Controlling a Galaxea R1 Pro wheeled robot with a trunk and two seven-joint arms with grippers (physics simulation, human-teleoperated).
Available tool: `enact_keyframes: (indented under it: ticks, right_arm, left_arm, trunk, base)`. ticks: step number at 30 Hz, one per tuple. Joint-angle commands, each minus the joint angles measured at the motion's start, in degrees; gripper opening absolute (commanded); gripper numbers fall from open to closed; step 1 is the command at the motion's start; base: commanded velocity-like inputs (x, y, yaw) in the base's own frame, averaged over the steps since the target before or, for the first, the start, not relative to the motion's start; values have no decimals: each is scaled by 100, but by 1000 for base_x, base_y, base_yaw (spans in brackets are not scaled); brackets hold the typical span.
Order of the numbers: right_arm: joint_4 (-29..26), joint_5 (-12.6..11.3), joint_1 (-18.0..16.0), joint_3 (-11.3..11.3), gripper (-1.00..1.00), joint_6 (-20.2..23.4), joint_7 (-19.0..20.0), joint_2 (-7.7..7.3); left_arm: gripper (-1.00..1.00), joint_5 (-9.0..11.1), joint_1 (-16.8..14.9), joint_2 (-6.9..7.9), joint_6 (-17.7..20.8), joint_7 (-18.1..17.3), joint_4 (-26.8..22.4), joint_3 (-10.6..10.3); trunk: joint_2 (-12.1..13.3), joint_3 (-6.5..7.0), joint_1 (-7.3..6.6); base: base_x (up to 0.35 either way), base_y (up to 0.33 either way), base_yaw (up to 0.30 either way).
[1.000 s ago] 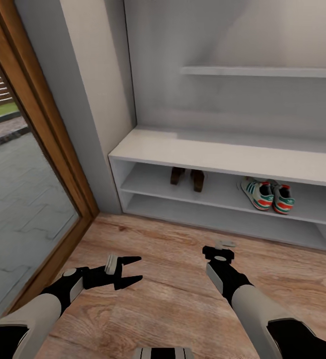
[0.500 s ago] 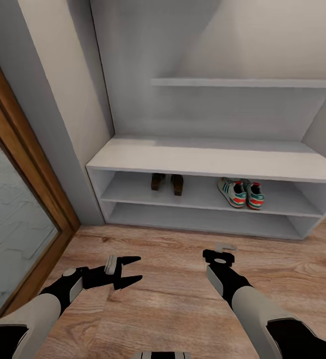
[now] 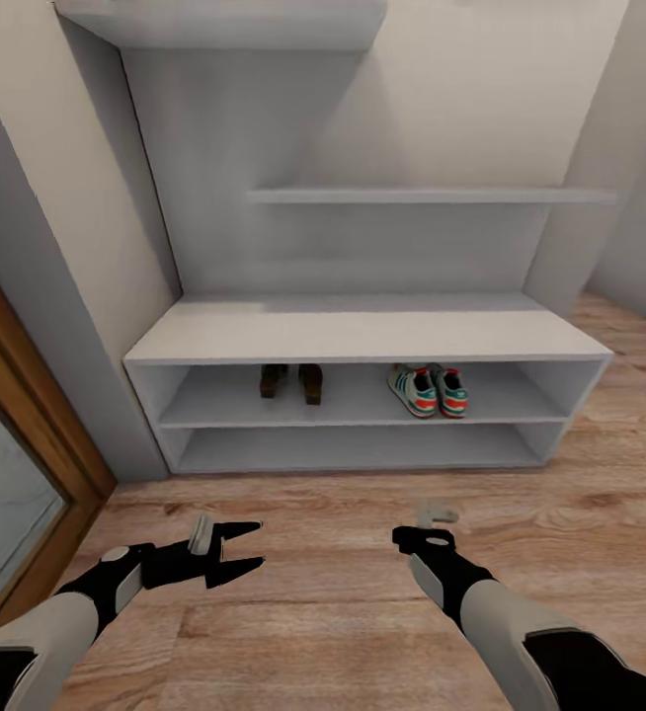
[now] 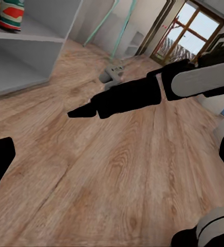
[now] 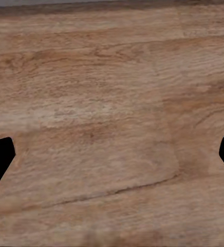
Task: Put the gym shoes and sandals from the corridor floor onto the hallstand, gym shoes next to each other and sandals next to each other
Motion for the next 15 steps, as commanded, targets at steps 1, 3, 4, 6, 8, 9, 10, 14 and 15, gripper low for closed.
enact_keyframes:
  ticks: [1,3,4,6,8,9,10,14,15]
  right_arm:
    - [79,-48,-3,46,100,22,227,1]
    - [326,-41,-3,43,100,22,1275,-7]
    - [366,-41,-3,42,100,23,1527,-9]
    - [450,-43,-3,35,100,24,2200,-26]
    - [526,-48,3,31,100,28,3004,-61]
    - [538,-48,7,31,100,27,3183,-73]
    - [548,-49,29,30,100,27,3364,-88]
    - [569,-51,354,29,100,29,4232,-199]
    - [571,-51,413,29,100,29,4374,-219]
  left_arm:
    - [100,36,1,30,-50,-9,26,-24]
    - [100,37,5,111,-104,-9,109,-24]
    - [100,37,6,130,-116,-9,130,-24]
    - [100,37,7,175,-154,-9,203,-24]
    - [100,37,7,214,-224,-9,344,-21]
    - [100,39,8,221,-237,-9,372,-19]
    - [100,40,8,226,-250,-9,400,-19]
    - [100,44,8,243,-329,-1,542,-16]
    - [100,45,8,249,-347,1,572,-16]
  trunk:
    - [0,20,-4]
    - [2,65,-9]
    - [4,88,-12]
    - [6,133,-17]
    - [9,177,-22]
    - [10,199,-24]
    - [12,222,-27]
    - [17,310,-37]
    - [18,332,-40]
  base:
    - [0,0,-253]
    - [0,0,-153]
    - [0,0,-96]
    - [0,0,-55]
    - [0,0,-23]
    - [0,0,-16]
    - [0,0,-13]
    - [0,0,-6]
    - [0,0,-3]
